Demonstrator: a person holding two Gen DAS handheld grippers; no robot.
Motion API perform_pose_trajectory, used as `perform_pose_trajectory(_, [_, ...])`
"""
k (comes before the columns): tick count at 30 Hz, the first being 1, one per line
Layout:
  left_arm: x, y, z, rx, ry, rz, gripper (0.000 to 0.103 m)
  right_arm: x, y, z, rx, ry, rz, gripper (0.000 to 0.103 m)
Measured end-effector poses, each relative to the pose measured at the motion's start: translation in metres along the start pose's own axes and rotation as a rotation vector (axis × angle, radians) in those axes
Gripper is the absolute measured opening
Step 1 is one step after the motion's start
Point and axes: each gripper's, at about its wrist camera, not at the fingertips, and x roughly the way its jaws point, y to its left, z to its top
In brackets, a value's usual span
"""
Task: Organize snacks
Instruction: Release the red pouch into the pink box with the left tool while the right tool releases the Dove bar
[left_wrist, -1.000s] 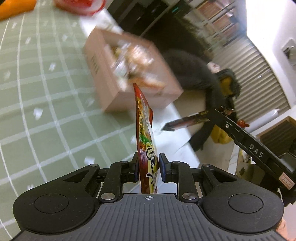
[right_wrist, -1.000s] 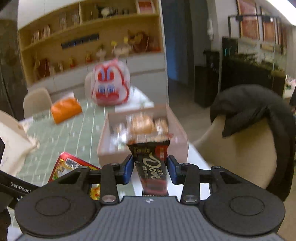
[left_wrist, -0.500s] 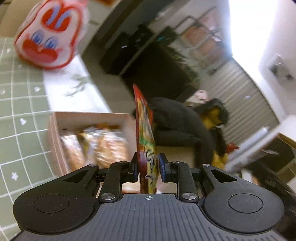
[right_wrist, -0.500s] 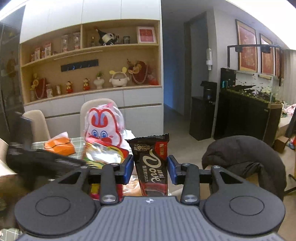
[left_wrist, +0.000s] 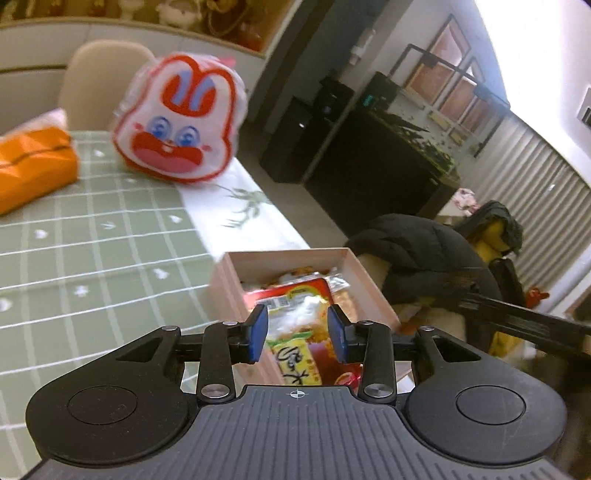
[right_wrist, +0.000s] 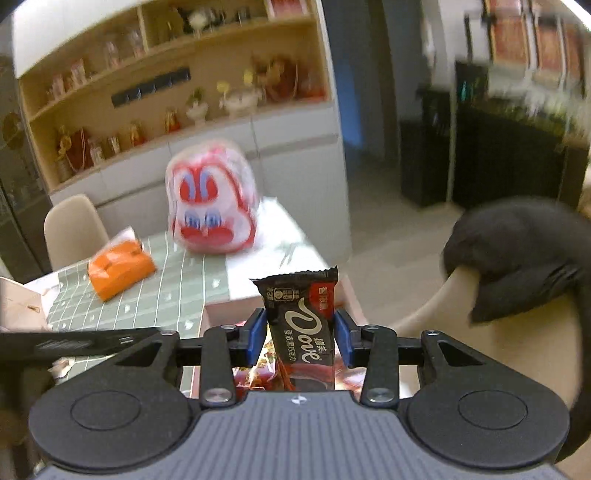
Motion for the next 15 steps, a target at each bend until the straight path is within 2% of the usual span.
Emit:
perform_pose_trajectory(3, [-0.024, -0.004, -0.008, 0.020, -0.014, -0.005, 0.034, 0.047, 0.000, -0.004, 0.017, 0.068, -0.015, 0.039])
perform_pose_trajectory(4, [-0.032, -0.006, -0.012, 0.028, -0.018, -0.002, 0.033, 0.056, 0.000, -0.005, 0.015, 0.054, -0.020, 0.039])
perform_pose_trajectory(5, [-0.037, -0.009, -0.015, 0.040, -0.018, 0.007, 0.030, 0.062, 0.002, -0.004, 0.007, 0.046, -0.022, 0.039])
perform_pose_trajectory(6, [-0.041, -0.013, -0.018, 0.050, -0.017, 0.022, 0.023, 0.067, 0.003, -0.003, 0.005, 0.056, -0.026, 0.039])
perform_pose_trajectory(7, [-0.046, -0.016, -0.021, 0.056, -0.013, 0.036, 0.022, 0.069, 0.003, -0.002, 0.013, 0.062, -0.020, 0.039])
perform_pose_trajectory(9, [-0.050, -0.023, -0.026, 0.062, -0.001, 0.034, 0.022, 0.063, 0.006, -0.001, 0.017, 0.050, 0.011, 0.041])
perform_pose_trajectory(11, [-0.053, -0.032, -0.032, 0.071, 0.014, 0.022, 0.019, 0.050, 0.012, -0.003, -0.001, 0.029, -0.003, 0.044])
perform_pose_trajectory(13, [-0.053, -0.043, -0.040, 0.091, 0.030, 0.002, 0.018, 0.028, 0.017, -0.009, -0.026, 0.004, -0.020, 0.055])
perform_pose_trajectory(15, [-0.052, -0.052, -0.049, 0.107, 0.051, -0.016, 0.017, 0.008, 0.022, -0.020, -0.042, 0.002, -0.034, 0.058])
